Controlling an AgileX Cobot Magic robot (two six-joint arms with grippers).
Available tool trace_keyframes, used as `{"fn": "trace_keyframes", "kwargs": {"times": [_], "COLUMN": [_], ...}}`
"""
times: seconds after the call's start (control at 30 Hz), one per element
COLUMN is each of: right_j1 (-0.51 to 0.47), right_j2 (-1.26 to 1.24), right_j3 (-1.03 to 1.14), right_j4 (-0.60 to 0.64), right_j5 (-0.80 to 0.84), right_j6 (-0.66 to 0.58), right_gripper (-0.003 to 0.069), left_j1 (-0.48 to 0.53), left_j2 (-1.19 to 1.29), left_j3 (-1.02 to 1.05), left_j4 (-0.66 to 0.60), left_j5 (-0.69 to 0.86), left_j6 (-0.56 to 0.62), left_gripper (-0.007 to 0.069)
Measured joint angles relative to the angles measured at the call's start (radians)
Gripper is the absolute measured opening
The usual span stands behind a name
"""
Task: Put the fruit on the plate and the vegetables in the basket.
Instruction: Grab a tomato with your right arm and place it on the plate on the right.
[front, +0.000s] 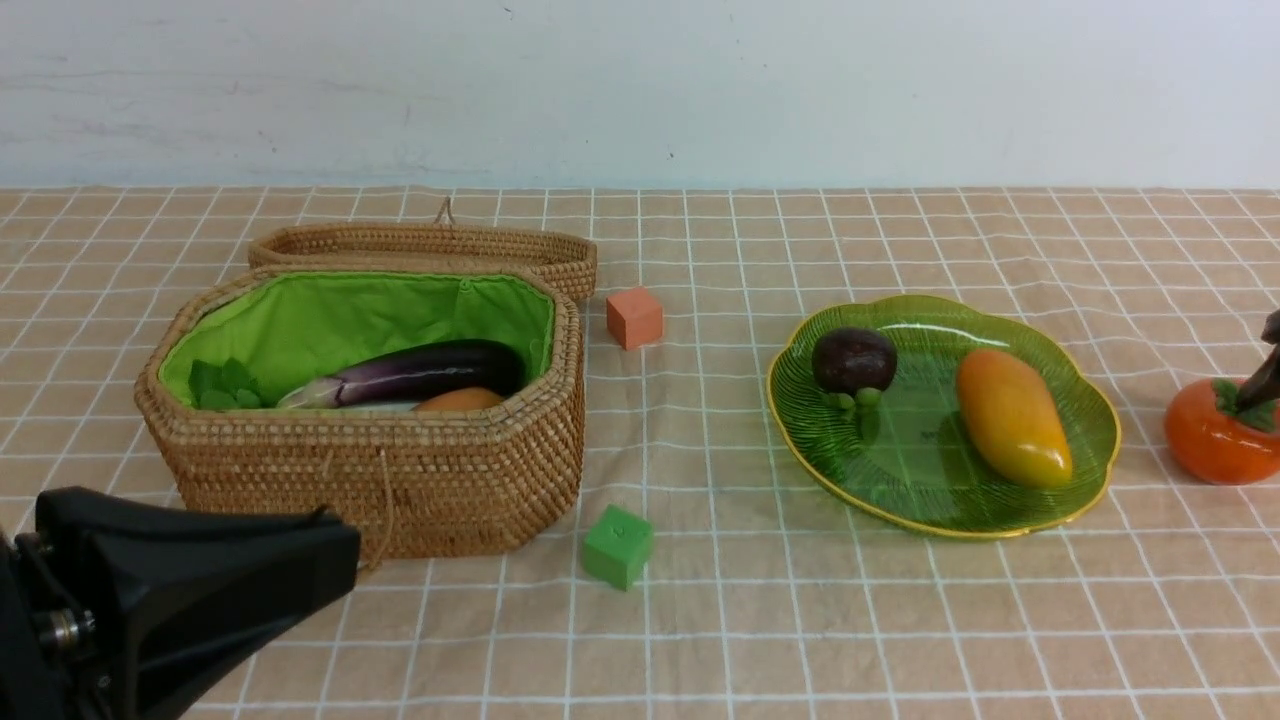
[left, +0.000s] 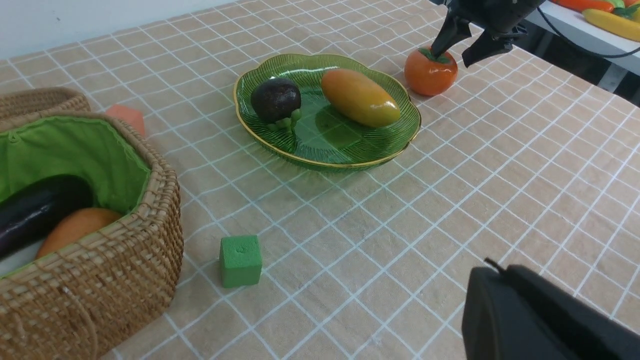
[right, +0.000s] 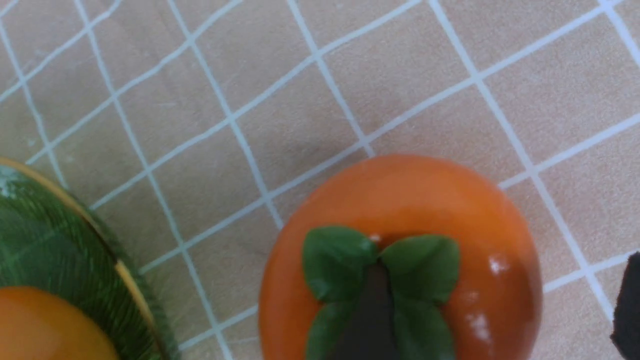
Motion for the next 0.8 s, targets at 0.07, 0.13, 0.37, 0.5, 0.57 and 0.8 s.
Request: {"fn": "trace_keyframes", "kwargs": {"times": [0.07,0.13,0.37,0.5,0.57,0.8], "right_j1": [-0.008,-0.01,-0.004,0.002,0.003,0.034], "right_j2": [0.015,0.026,0.046,0.054,0.055,0.064], "right_j3": [0.0,-0.003,-0.008,-0.008,-0.008,-0.006], "right_j4": [0.016,0.056,0.214,0.278,0.303,0.338], "right_j5": [-0.009,-0.024,-0.017,-0.001,0.004,0.0], "right_j6": [-0.016,-0.034,-0.148,-0.193,-0.209,-0.266], "right_gripper": [0.0594,0.0594,0.0594,0.0594,0.0594,0.0594], "left_j1": [0.0,0.0,0.0,0.0,0.0,0.0], "left_j2": [0.0,0.0,0.0,0.0,0.0,0.0], "left_j3": [0.0,0.0,0.0,0.0,0.0,0.0], "left_j4": [0.0,0.0,0.0,0.0,0.0,0.0], "left_j5": [0.0,0.0,0.0,0.0,0.001,0.002], "left_j6": [0.0,0.0,0.0,0.0,0.0,0.0], "left_gripper": [-0.001,-0.0009,-0.0006,-0.0005,-0.0002,-0.0002]}}
